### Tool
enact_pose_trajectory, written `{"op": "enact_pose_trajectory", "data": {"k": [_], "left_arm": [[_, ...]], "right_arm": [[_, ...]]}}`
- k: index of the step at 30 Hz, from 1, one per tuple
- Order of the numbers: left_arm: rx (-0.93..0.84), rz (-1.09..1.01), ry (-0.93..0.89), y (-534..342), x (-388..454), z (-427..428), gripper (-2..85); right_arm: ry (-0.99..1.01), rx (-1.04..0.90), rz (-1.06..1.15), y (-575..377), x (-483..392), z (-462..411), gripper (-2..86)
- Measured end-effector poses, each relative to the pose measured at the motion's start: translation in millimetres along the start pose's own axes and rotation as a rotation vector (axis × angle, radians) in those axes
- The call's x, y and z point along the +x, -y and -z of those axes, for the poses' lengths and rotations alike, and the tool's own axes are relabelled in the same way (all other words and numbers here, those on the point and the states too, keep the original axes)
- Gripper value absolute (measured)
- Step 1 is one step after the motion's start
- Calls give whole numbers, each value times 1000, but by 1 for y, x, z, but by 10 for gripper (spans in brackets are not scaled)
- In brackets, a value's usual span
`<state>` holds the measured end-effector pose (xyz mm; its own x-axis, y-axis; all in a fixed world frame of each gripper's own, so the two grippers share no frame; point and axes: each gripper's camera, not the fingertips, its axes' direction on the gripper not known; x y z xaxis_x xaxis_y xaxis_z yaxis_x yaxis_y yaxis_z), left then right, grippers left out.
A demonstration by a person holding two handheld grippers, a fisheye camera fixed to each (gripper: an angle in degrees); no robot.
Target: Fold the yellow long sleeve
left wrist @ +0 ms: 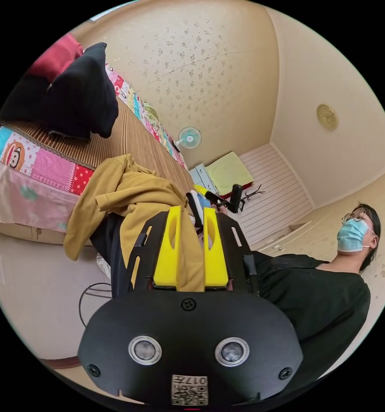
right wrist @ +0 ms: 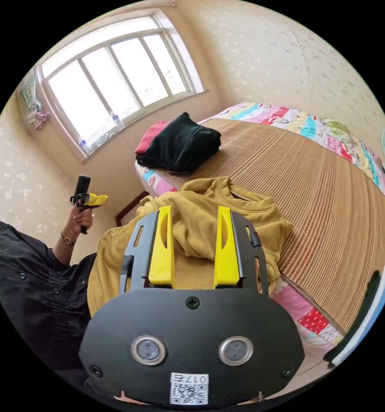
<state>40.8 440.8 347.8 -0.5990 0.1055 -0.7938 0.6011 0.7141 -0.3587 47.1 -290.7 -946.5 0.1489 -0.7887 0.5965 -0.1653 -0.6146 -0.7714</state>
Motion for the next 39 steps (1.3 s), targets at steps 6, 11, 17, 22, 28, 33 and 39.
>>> {"op": "enact_pose_trajectory", "data": {"k": [6, 11, 17, 22, 28, 33, 39], "left_arm": [[-39, -41, -2, 6, 11, -12, 84], [-22, -37, 5, 1, 11, -4, 88], [-21, -1, 3, -8, 1, -7, 91], [-61, -17, 3, -2, 6, -25, 93], [-100, -43, -35, 5, 14, -51, 100], [-125, -35, -47, -5, 15, -56, 100], [-75, 2, -18, -24, 6, -32, 100]], "right_arm": [[-183, -291, 260, 23, -29, -49, 36], [-420, 75, 377, -54, -86, 60, 18], [-331, 47, 96, -184, -33, 75, 19], [-241, 296, 54, -182, -31, 115, 72], [24, 124, 29, -74, -1, 54, 118], [197, -151, -117, -31, 57, -17, 57], [31, 269, 164, -46, -15, 108, 41]]}}
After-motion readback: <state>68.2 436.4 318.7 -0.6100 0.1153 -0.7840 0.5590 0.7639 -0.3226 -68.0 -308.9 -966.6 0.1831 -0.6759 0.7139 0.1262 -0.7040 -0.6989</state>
